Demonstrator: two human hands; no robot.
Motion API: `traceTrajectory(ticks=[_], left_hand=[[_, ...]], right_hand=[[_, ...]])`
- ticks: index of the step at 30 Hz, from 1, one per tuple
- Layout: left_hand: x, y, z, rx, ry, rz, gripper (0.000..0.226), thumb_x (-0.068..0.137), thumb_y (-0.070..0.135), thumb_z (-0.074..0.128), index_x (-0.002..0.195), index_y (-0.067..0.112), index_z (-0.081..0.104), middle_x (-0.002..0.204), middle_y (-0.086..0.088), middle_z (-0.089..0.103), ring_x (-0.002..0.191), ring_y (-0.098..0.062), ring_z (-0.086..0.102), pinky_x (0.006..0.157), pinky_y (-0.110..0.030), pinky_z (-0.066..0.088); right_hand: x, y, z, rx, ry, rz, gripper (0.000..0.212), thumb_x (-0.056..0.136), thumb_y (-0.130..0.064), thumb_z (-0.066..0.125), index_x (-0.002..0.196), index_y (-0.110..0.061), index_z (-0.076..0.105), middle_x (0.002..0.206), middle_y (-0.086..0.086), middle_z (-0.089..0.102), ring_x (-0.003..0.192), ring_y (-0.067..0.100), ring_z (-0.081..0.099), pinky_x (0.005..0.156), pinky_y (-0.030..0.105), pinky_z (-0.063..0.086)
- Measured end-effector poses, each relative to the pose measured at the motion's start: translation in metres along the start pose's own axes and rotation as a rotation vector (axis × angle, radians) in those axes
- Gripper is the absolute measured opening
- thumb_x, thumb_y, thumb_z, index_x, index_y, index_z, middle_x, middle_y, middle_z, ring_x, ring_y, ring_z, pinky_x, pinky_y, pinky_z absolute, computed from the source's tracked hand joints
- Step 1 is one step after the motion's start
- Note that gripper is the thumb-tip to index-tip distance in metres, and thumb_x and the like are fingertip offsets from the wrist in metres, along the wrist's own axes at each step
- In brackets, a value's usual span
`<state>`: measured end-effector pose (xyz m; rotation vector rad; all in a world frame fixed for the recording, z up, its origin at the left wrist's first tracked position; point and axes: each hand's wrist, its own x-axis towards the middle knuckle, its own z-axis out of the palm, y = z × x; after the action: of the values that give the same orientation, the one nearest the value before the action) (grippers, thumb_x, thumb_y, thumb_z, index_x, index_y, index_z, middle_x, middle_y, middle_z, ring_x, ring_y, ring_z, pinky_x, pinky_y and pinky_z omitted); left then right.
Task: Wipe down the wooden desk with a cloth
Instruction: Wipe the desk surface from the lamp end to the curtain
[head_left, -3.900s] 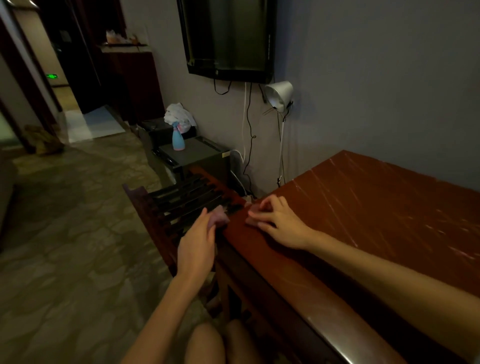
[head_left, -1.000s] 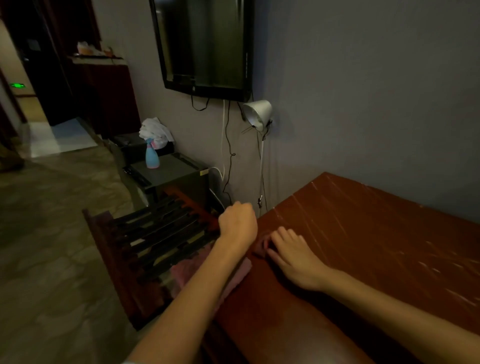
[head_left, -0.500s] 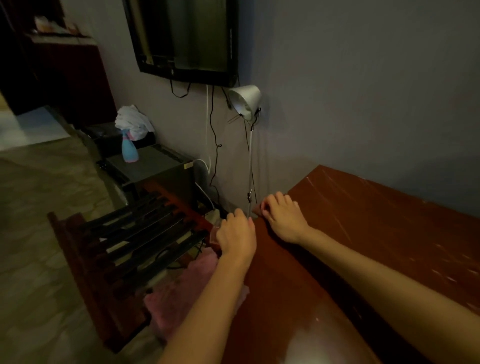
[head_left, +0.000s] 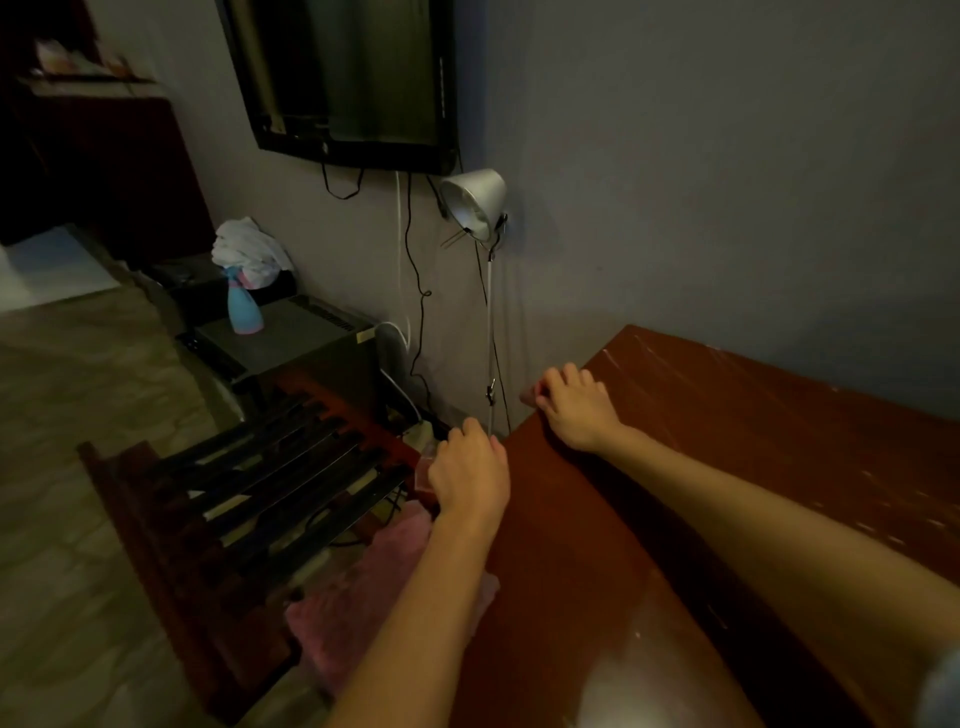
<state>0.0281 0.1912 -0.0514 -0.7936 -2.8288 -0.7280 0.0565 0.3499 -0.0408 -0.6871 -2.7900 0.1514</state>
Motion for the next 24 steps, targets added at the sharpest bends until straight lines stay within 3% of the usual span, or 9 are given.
traceTrajectory(ticks=[3, 7, 11, 16, 20, 22, 24], left_hand=[[-0.002, 0.0, -0.001, -0.001, 0.001, 0.002, 0.028, 0.1, 0.031, 0.039, 0.116, 0.012, 0.054, 0.114, -0.006, 0.06, 0.102, -0.022, 0.059, 0.077, -0.035, 0.048], [-0.002, -0.002, 0.001, 0.022, 0.028, 0.02, 0.027, 0.1, 0.031, 0.039, 0.118, 0.014, 0.052, 0.115, -0.005, 0.059, 0.101, -0.02, 0.059, 0.078, -0.033, 0.051], [-0.003, 0.006, 0.004, 0.133, -0.017, 0.056, 0.028, 0.101, 0.021, 0.035, 0.127, 0.011, 0.043, 0.126, -0.009, 0.052, 0.115, -0.023, 0.051, 0.08, -0.029, 0.047], [0.027, 0.033, 0.002, 0.184, -0.216, 0.032, 0.035, 0.096, 0.014, 0.046, 0.13, 0.008, 0.04, 0.132, -0.014, 0.046, 0.12, -0.029, 0.047, 0.089, -0.037, 0.045], [0.047, 0.055, 0.022, 0.106, -0.223, 0.049, 0.03, 0.101, 0.019, 0.034, 0.127, 0.008, 0.044, 0.131, -0.014, 0.051, 0.119, -0.03, 0.05, 0.089, -0.038, 0.044], [0.052, 0.055, 0.03, 0.093, -0.194, 0.058, 0.031, 0.101, 0.021, 0.032, 0.127, 0.008, 0.045, 0.13, -0.013, 0.052, 0.118, -0.029, 0.051, 0.089, -0.039, 0.044], [0.055, 0.052, 0.036, 0.09, -0.145, 0.079, 0.031, 0.101, 0.022, 0.032, 0.125, 0.008, 0.046, 0.126, -0.013, 0.054, 0.115, -0.03, 0.053, 0.086, -0.038, 0.045]], right_hand=[[-0.015, -0.028, 0.004, 0.032, -0.013, -0.118, 0.022, 0.099, -0.029, 0.039, 0.116, -0.017, 0.045, 0.121, 0.005, 0.042, 0.114, 0.022, 0.039, 0.089, 0.032, 0.029], [-0.059, -0.014, -0.005, 0.131, -0.034, -0.319, 0.016, 0.099, -0.031, 0.041, 0.112, -0.025, 0.045, 0.11, -0.007, 0.037, 0.1, 0.011, 0.035, 0.08, 0.026, 0.024], [-0.046, 0.042, -0.017, 0.07, -0.034, -0.164, 0.013, 0.099, -0.033, 0.039, 0.109, -0.026, 0.044, 0.106, -0.01, 0.033, 0.099, 0.011, 0.035, 0.081, 0.025, 0.024], [0.009, 0.044, -0.006, -0.022, 0.01, 0.034, 0.023, 0.1, -0.032, 0.037, 0.117, -0.017, 0.044, 0.119, 0.006, 0.043, 0.109, 0.024, 0.041, 0.082, 0.031, 0.027], [0.002, 0.027, 0.003, -0.027, 0.018, -0.099, 0.023, 0.1, -0.032, 0.035, 0.116, -0.018, 0.043, 0.117, 0.005, 0.042, 0.105, 0.023, 0.04, 0.082, 0.032, 0.028], [-0.017, 0.039, -0.002, 0.025, -0.005, -0.221, 0.018, 0.1, -0.033, 0.035, 0.112, -0.023, 0.044, 0.111, -0.002, 0.04, 0.1, 0.017, 0.038, 0.08, 0.03, 0.028], [-0.021, 0.065, -0.012, 0.046, -0.042, -0.215, 0.015, 0.1, -0.035, 0.037, 0.11, -0.027, 0.045, 0.107, -0.007, 0.038, 0.098, 0.012, 0.036, 0.08, 0.028, 0.027]])
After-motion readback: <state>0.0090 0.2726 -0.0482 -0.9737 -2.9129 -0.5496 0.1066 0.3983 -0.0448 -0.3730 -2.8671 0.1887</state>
